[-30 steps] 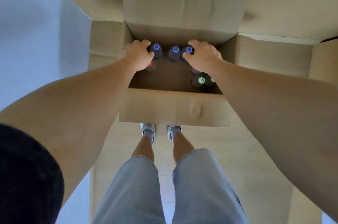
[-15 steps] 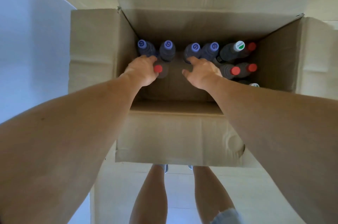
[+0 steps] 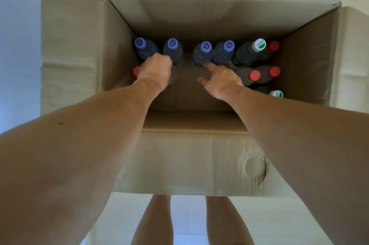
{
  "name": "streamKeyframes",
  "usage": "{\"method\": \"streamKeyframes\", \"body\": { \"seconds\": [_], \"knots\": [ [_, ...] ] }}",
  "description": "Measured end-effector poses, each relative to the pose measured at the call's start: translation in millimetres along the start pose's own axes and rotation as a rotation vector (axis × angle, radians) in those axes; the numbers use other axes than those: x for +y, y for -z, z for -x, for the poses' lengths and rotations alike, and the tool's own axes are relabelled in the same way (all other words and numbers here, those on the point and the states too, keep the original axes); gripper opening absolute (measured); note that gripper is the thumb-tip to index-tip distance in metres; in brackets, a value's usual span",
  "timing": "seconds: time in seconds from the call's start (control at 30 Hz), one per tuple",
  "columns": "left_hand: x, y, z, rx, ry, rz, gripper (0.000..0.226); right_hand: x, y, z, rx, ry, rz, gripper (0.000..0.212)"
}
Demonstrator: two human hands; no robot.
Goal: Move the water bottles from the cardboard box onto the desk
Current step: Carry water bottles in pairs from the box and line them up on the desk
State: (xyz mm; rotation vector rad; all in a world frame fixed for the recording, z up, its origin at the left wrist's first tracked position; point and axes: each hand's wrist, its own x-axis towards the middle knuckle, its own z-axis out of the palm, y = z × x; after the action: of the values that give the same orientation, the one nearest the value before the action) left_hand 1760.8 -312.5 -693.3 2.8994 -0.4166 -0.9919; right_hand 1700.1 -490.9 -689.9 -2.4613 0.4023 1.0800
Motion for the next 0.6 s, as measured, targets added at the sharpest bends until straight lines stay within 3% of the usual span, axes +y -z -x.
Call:
{"method": "streamKeyframes", "body": {
  "seconds": [0.6],
  "knots": [
    [76,-19,-11,0.037,-0.112,0.093,0.017,37,6,3,0.008,-0.009,-0.050,0.059]
  ]
}}
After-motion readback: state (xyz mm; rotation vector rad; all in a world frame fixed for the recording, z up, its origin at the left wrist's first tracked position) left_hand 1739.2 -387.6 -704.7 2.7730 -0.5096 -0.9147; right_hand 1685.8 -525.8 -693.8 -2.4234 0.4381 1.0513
